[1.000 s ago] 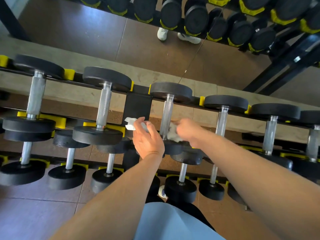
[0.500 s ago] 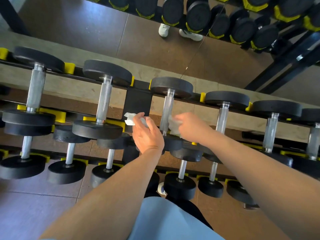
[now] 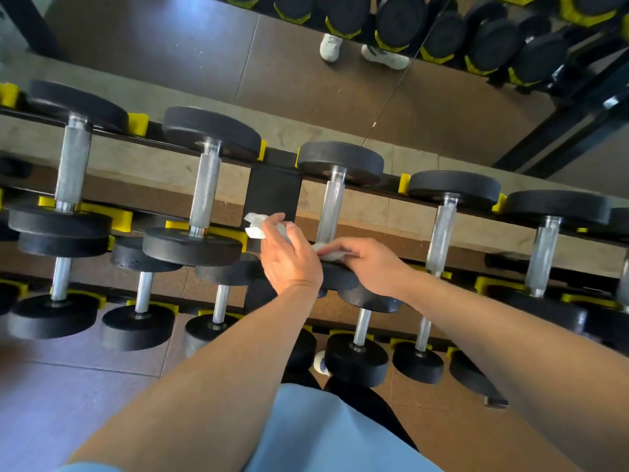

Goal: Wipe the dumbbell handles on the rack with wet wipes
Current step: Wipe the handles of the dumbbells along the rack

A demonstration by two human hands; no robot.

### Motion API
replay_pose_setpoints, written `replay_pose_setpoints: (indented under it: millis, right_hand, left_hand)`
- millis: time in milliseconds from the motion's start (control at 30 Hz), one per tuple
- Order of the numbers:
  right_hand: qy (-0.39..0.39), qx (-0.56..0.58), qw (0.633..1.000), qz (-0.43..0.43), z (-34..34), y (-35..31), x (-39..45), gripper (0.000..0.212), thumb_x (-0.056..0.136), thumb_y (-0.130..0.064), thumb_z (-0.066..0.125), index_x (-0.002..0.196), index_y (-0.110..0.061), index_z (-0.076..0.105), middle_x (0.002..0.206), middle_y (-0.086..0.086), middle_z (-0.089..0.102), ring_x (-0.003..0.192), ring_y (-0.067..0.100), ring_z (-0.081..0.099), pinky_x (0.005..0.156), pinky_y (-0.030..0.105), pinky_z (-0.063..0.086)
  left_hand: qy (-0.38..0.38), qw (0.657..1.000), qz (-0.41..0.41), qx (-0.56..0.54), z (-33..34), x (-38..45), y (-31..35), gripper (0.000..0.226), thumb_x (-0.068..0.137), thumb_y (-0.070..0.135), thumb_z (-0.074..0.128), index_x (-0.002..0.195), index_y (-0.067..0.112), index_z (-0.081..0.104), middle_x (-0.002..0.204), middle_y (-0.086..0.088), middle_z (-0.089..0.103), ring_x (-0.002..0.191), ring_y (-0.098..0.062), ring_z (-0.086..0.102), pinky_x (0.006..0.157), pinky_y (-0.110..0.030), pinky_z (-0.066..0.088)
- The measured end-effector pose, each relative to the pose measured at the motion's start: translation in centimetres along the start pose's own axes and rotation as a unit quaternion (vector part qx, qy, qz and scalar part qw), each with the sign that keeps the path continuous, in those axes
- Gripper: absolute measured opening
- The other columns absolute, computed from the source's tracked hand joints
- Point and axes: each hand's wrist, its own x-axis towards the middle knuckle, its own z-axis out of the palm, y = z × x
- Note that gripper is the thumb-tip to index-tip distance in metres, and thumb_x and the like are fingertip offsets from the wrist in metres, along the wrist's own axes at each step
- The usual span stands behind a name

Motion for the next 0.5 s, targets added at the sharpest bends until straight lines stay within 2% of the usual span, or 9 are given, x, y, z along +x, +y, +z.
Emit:
replay_pose_setpoints:
  millis: [133, 167, 233, 267, 300, 333, 400, 433, 500]
  right_hand:
    - [0.015, 0.011, 0.999, 0.049, -1.6, -0.8, 0.5, 0.037, 0.103, -0.009, 0.044, 0.109, -0.035, 0.069, 0.132, -0.010, 0.058, 0.120, 0.008, 0.049, 0.097, 0.027, 0.039]
    - [0.043, 0.028, 0.998, 0.039, -2.2, -1.1, 0.7, 0.036, 0.103, -0.009, 0.044, 0.111, -0.033, 0.069, 0.129, -0.007, 0.060, 0.118, 0.011, 0.051, 0.092, 0.026, 0.040]
    - [0.154, 0.084, 0.984, 0.015, -3.1, -1.5, 0.9, 0.037, 0.103, -0.009, 0.041, 0.114, -0.031, 0.068, 0.122, -0.005, 0.063, 0.112, 0.015, 0.056, 0.080, 0.023, 0.043]
    - [0.207, 0.081, 0.975, -0.003, -3.1, -1.7, 1.1, 0.038, 0.104, -0.010, 0.040, 0.118, -0.032, 0.066, 0.123, -0.007, 0.063, 0.112, 0.013, 0.056, 0.080, 0.020, 0.043]
    - [0.227, 0.048, 0.973, -0.016, -2.8, -2.0, 1.1, 0.039, 0.105, -0.010, 0.039, 0.123, -0.033, 0.064, 0.128, -0.009, 0.062, 0.114, 0.009, 0.055, 0.084, 0.017, 0.043]
    - [0.210, -0.007, 0.977, -0.030, -2.3, -2.1, 1.0, 0.039, 0.105, -0.010, 0.039, 0.128, -0.032, 0.062, 0.134, -0.009, 0.060, 0.118, 0.006, 0.054, 0.090, 0.016, 0.043]
    - [0.116, -0.119, 0.984, -0.057, -0.3, -1.8, 0.8, 0.043, 0.104, -0.006, 0.040, 0.134, -0.030, 0.058, 0.142, -0.009, 0.056, 0.126, 0.003, 0.051, 0.104, 0.022, 0.041]
    - [0.077, -0.138, 0.986, -0.061, 0.5, -1.5, 0.4, 0.044, 0.102, -0.004, 0.041, 0.134, -0.030, 0.058, 0.141, -0.010, 0.056, 0.126, 0.000, 0.049, 0.108, 0.024, 0.039]
    - [0.044, -0.104, 0.993, -0.039, 1.0, -1.2, -0.4, 0.044, 0.101, -0.003, 0.043, 0.127, -0.032, 0.063, 0.133, -0.012, 0.061, 0.117, -0.005, 0.049, 0.107, 0.025, 0.041]
  left_hand:
    - [0.001, 1.000, -0.001, 0.001, 0.0, 0.0, 0.1, 0.029, 0.102, 0.039, 0.031, 0.127, 0.033, 0.045, 0.117, -0.002, 0.062, 0.100, -0.019, 0.058, 0.084, -0.045, 0.052]
    - [0.000, 1.000, -0.001, 0.001, 0.0, 0.0, 0.1, 0.030, 0.102, 0.039, 0.031, 0.127, 0.033, 0.045, 0.117, -0.002, 0.062, 0.100, -0.019, 0.058, 0.084, -0.044, 0.052]
    - [-0.005, 1.000, -0.002, 0.003, -0.1, 0.0, 0.2, 0.031, 0.102, 0.039, 0.030, 0.129, 0.033, 0.044, 0.118, -0.002, 0.062, 0.100, -0.018, 0.059, 0.083, -0.042, 0.052]
    - [-0.008, 1.000, -0.004, 0.002, 0.0, 0.0, 0.2, 0.031, 0.102, 0.039, 0.030, 0.129, 0.033, 0.044, 0.118, -0.002, 0.062, 0.099, -0.019, 0.059, 0.082, -0.040, 0.052]
    - [-0.010, 1.000, -0.005, 0.000, 0.0, 0.1, 0.1, 0.031, 0.102, 0.039, 0.030, 0.129, 0.032, 0.044, 0.118, -0.003, 0.062, 0.099, -0.019, 0.059, 0.082, -0.039, 0.051]
    - [-0.012, 1.000, -0.004, -0.002, -0.1, 0.0, 0.1, 0.031, 0.102, 0.039, 0.030, 0.129, 0.032, 0.044, 0.117, -0.003, 0.062, 0.098, -0.019, 0.059, 0.081, -0.039, 0.051]
    - [-0.012, 1.000, 0.000, -0.003, -0.2, 0.0, 0.1, 0.031, 0.102, 0.039, 0.030, 0.129, 0.031, 0.045, 0.117, -0.004, 0.063, 0.097, -0.020, 0.059, 0.080, -0.039, 0.050]
    - [-0.015, 1.000, 0.000, -0.003, -0.2, 0.0, 0.1, 0.031, 0.102, 0.038, 0.031, 0.129, 0.031, 0.045, 0.117, -0.005, 0.063, 0.097, -0.019, 0.059, 0.080, -0.039, 0.049]
    - [-0.017, 1.000, -0.006, -0.005, -0.2, 0.1, 0.1, 0.031, 0.102, 0.038, 0.032, 0.129, 0.030, 0.046, 0.117, -0.004, 0.062, 0.098, -0.019, 0.058, 0.082, -0.040, 0.050]
